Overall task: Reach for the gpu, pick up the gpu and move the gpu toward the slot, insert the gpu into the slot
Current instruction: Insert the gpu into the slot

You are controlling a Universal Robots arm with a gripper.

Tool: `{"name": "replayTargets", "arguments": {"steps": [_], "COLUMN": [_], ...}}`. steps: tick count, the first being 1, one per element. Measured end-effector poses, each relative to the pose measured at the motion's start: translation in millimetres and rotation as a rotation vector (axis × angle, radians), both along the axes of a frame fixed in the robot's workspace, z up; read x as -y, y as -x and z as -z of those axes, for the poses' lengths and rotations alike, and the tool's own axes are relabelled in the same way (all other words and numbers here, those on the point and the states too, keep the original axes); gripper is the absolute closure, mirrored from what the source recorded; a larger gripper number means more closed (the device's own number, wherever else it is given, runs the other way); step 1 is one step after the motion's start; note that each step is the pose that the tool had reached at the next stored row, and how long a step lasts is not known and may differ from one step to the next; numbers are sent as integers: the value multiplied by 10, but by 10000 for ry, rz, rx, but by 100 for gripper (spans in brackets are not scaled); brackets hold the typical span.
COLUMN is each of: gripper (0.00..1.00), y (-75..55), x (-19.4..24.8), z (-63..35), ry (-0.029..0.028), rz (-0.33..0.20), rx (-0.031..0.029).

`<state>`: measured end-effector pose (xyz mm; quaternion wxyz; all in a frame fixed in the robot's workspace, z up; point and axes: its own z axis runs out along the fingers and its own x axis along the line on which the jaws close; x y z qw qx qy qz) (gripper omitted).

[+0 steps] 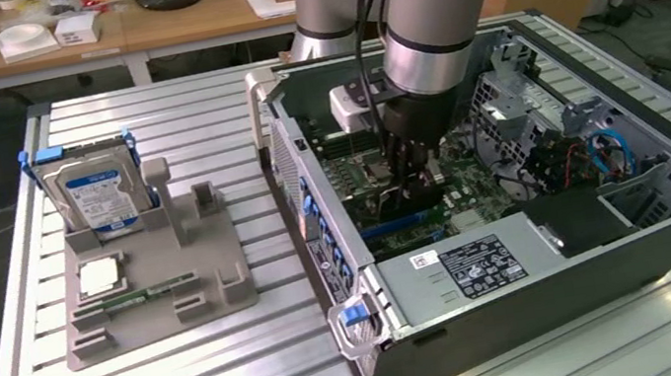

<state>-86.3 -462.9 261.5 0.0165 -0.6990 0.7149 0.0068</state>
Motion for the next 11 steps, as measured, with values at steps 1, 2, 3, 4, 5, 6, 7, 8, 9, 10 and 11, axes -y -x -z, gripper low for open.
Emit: {"name": "replayTargets", "arguments": {"steps": [1,2,3,4,5,6,7,8,9,10,11], "gripper": [74,74,74,74,74,74,74,74,74,74,74], "y": [0,0,0,0,0,0,0,0,0,0,0], "x": [0,0,0,0,0,1,1,0,0,1,1], "z": [-3,-3,-4,-4,-4,-4,-2,2,8,15,21], "ry": [1,1,1,2,2,3,5,4,3,4,5], "rz": [0,-1,-1,-1,-1,-1,-1,-1,-1,-1,-1], "rx": [0,2,3,3,3,3,4,6,8,10,14]}}
